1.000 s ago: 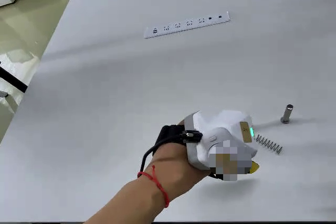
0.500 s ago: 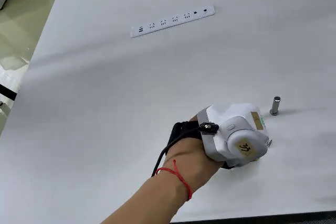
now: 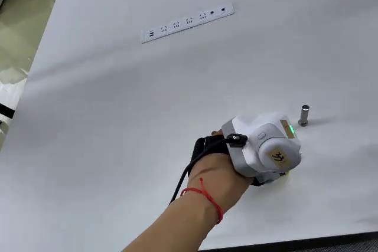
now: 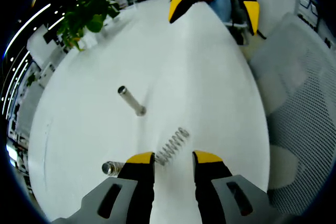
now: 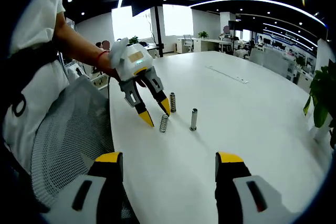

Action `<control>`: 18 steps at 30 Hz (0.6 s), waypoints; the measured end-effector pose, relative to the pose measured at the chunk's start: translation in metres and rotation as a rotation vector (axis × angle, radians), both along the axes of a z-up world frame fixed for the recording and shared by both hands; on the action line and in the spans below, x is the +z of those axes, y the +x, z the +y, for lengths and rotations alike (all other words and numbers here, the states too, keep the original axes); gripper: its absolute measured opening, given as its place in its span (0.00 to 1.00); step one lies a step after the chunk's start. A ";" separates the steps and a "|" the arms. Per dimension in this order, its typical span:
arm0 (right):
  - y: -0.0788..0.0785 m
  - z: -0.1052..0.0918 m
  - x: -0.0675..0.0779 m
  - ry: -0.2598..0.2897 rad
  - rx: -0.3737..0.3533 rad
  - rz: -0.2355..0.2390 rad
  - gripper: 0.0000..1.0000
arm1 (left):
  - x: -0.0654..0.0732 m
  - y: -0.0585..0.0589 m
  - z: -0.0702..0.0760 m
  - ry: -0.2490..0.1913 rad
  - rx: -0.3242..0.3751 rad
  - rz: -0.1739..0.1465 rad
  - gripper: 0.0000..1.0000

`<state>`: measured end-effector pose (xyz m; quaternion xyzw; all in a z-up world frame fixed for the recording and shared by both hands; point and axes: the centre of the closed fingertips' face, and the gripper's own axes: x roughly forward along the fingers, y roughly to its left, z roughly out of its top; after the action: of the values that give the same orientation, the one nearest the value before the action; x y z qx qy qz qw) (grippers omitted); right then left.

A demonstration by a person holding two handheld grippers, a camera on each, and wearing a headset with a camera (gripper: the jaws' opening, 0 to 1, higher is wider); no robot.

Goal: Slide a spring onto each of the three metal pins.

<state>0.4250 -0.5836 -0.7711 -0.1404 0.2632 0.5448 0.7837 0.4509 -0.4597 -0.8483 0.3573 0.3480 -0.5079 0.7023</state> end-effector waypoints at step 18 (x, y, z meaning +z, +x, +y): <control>-0.005 -0.001 -0.003 -0.003 0.007 0.004 0.73 | -0.004 -0.010 0.011 -0.004 0.062 0.030 0.19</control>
<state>0.4203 -0.5848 -0.7743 -0.1412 0.2650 0.5473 0.7812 0.4411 -0.4482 -0.8527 0.3372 0.3687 -0.4918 0.7131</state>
